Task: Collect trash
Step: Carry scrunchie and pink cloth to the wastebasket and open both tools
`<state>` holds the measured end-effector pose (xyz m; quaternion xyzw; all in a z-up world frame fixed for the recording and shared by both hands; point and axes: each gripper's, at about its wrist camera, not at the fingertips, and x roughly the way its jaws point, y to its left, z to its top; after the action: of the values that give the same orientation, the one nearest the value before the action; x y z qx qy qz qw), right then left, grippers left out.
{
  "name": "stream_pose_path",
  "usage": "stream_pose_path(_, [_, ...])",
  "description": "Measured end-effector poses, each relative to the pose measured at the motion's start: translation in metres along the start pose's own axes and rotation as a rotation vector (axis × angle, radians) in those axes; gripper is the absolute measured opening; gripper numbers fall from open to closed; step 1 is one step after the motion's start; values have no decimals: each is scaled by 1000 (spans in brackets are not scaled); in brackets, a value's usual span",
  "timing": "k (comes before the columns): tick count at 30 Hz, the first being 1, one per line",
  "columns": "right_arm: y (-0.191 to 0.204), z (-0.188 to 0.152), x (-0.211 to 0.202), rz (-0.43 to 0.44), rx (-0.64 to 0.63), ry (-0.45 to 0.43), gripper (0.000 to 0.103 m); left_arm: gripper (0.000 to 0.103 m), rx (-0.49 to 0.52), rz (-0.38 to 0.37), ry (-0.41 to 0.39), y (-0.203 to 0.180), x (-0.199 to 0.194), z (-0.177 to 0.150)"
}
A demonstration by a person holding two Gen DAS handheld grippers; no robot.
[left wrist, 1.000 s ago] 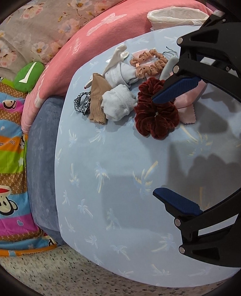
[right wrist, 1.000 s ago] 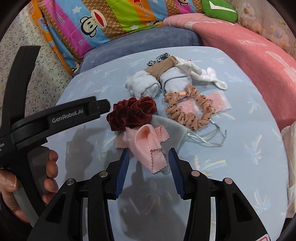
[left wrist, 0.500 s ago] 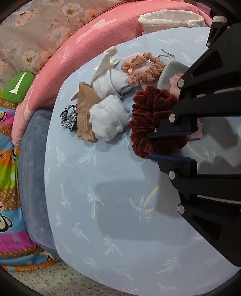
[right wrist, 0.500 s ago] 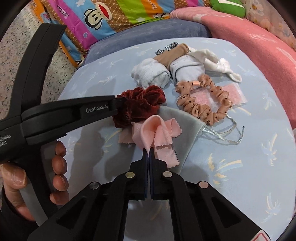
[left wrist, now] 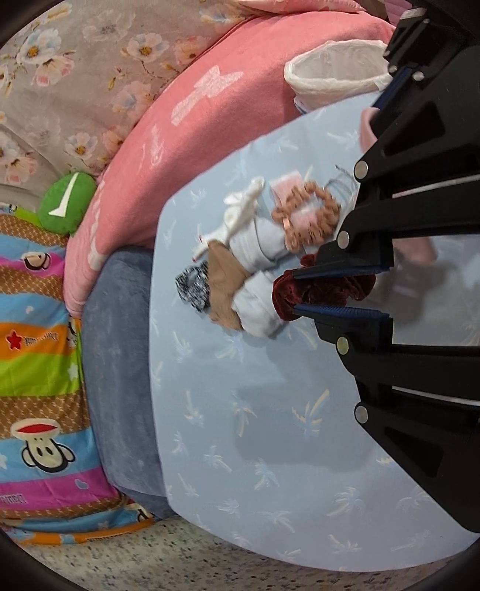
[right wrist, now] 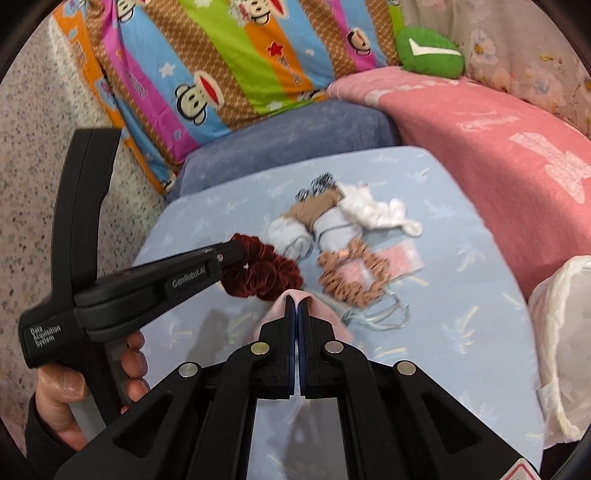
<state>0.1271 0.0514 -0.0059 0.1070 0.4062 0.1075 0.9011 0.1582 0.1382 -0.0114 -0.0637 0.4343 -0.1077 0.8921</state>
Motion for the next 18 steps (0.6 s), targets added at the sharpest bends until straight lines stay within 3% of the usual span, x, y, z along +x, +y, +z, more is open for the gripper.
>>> stream_pose_path(8, [-40,16,-60,-36,75,-127,3,13,67,-66,-45,-53,-22,5])
stream_pose_path(18, [-123,20,-136,-151,182,-262,3,13,196,-172,-77,-141,-35,10])
